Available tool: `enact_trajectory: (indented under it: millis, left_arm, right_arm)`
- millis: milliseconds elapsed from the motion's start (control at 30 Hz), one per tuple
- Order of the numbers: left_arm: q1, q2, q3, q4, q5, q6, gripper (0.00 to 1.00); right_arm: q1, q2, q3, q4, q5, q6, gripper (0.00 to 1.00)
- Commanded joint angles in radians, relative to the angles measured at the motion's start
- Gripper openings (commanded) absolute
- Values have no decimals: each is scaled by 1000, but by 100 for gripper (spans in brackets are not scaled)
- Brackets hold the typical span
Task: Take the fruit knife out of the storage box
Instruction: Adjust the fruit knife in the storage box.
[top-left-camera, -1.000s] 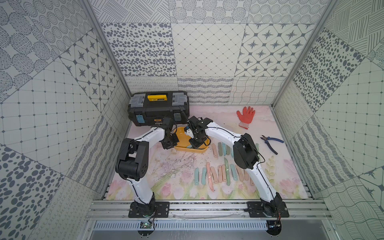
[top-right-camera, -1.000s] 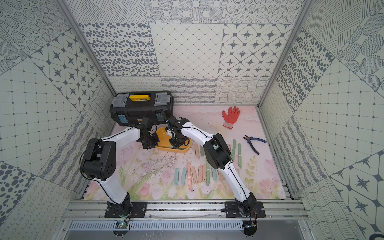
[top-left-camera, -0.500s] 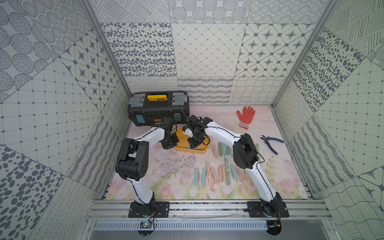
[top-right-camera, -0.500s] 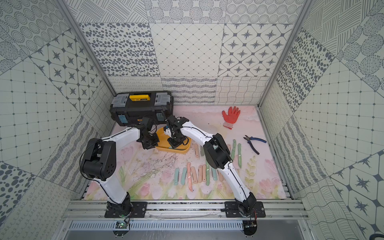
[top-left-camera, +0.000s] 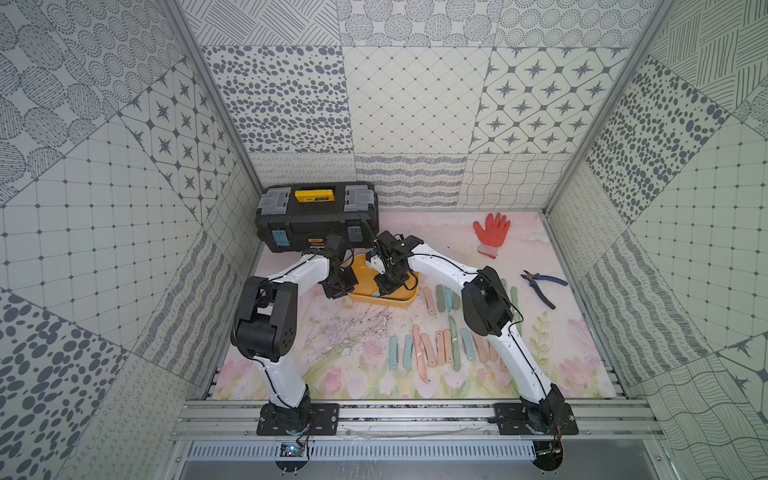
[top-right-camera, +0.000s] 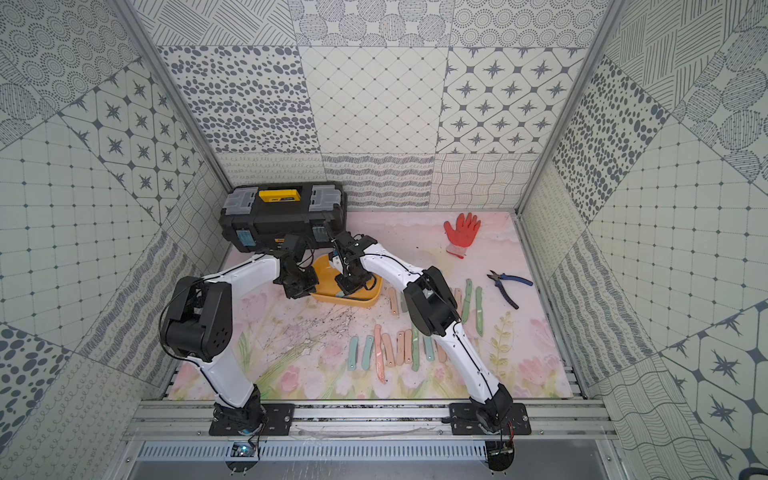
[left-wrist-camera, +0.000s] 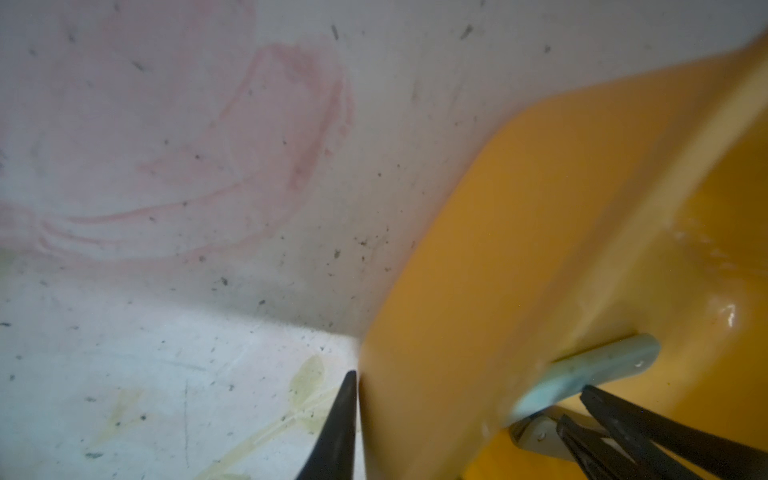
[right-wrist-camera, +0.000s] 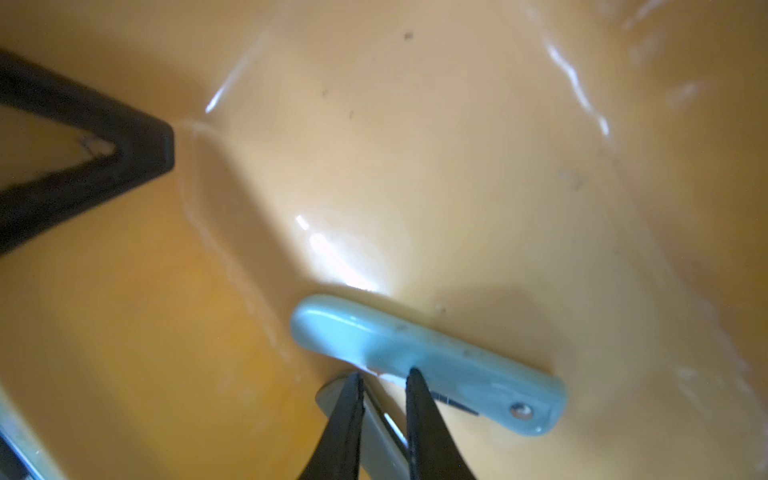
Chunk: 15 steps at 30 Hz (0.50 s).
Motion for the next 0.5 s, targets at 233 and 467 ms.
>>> enact_trajectory:
  millis: [233, 467]
  left_arm:
    - [-1, 5, -1, -21, 2, 7, 18]
    - [-1, 2, -3, -21, 2, 6, 18]
  right_arm:
    - [4, -11, 32, -97, -69, -64, 22]
    - [24, 134, 195, -164, -17, -49, 22]
